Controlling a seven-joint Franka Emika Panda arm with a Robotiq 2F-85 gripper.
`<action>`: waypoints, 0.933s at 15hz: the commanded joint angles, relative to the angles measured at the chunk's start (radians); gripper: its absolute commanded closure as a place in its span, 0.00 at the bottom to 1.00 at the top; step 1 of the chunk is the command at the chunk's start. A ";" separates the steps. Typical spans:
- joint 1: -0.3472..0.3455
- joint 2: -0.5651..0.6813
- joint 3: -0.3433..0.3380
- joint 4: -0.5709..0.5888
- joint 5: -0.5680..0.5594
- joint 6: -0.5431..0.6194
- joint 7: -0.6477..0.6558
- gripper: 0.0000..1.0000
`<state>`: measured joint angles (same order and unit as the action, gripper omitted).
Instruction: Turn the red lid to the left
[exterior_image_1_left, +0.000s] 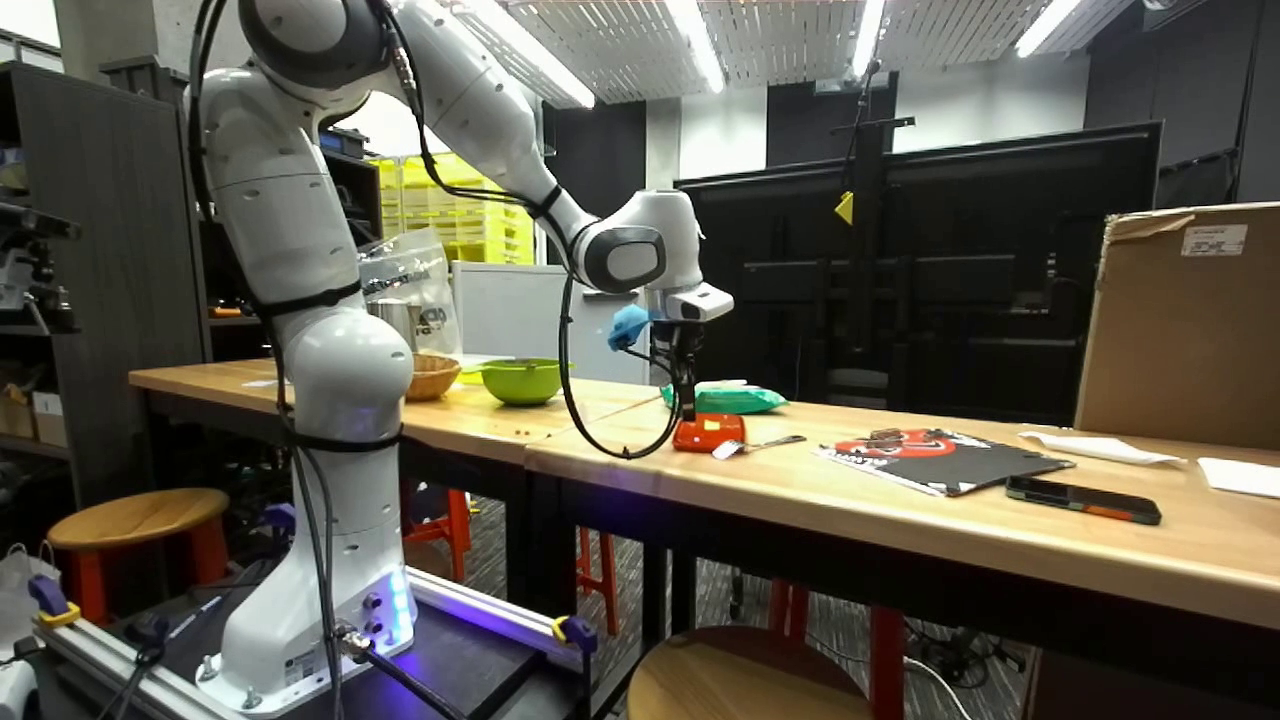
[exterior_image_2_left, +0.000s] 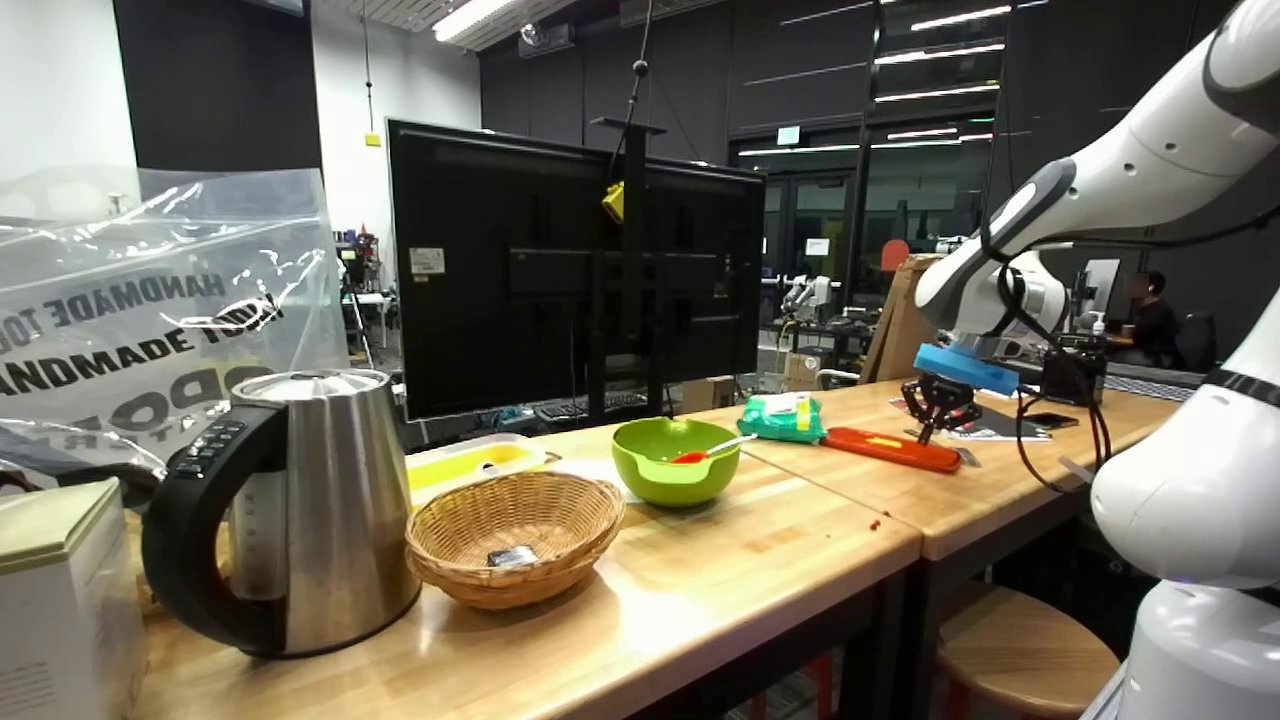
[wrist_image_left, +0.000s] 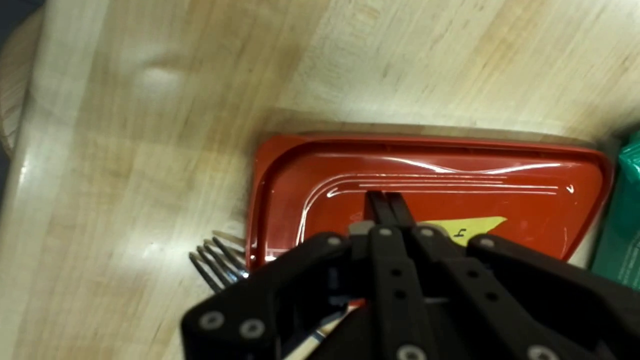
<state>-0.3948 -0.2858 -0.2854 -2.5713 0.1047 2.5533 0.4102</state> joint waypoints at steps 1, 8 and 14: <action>-0.006 -0.031 0.026 -0.028 -0.011 0.009 0.013 1.00; -0.052 -0.133 0.158 -0.171 -0.135 0.044 0.225 1.00; -0.151 -0.191 0.293 -0.217 -0.296 0.066 0.518 1.00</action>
<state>-0.4982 -0.4369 -0.0476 -2.7890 -0.1384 2.6233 0.8243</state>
